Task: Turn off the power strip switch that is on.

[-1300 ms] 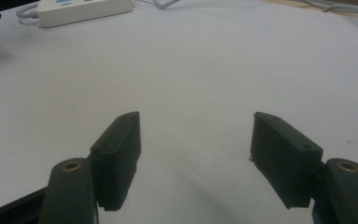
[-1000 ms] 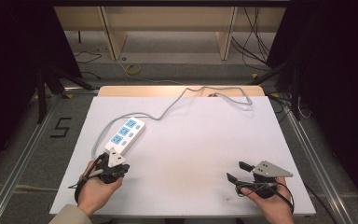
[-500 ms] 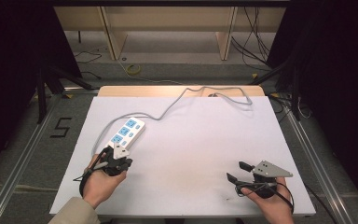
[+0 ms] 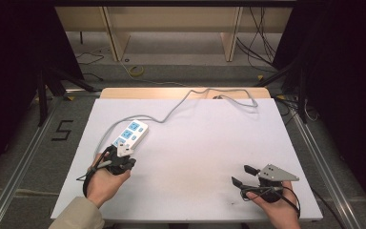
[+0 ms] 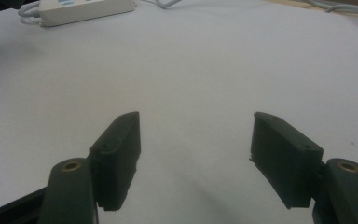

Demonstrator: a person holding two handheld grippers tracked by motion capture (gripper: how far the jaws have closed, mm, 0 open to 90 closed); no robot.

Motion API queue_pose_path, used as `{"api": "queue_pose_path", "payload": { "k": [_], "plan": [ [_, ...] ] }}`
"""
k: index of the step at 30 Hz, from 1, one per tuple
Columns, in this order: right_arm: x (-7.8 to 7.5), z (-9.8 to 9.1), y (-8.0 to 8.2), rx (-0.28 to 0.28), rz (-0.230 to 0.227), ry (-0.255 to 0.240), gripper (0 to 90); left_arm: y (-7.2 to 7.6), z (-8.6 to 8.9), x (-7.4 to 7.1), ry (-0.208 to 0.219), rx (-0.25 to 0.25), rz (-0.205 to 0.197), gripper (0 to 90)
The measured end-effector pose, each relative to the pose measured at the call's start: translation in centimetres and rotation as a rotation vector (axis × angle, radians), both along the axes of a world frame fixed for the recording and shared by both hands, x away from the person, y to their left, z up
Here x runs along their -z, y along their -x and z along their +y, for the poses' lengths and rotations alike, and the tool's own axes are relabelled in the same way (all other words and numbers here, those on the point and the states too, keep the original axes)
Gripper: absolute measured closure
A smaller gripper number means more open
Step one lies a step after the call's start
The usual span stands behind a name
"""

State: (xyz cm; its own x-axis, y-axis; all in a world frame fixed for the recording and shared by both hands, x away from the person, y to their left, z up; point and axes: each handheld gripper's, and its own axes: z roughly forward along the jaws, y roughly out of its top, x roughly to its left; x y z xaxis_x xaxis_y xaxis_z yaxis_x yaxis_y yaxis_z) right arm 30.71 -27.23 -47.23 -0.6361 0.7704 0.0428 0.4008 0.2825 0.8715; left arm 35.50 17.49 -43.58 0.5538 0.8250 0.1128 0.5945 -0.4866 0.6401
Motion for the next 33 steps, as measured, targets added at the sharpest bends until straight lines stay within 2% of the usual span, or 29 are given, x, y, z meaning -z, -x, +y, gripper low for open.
{"api": "queue_pose_path", "payload": {
  "k": [33],
  "plan": [
    [0.0,0.0,0.0,-0.004,0.001,-0.001,34.1,-1.6,-1.0,-0.5,-0.018,-0.008,0.013,89.6]
  ]
}}
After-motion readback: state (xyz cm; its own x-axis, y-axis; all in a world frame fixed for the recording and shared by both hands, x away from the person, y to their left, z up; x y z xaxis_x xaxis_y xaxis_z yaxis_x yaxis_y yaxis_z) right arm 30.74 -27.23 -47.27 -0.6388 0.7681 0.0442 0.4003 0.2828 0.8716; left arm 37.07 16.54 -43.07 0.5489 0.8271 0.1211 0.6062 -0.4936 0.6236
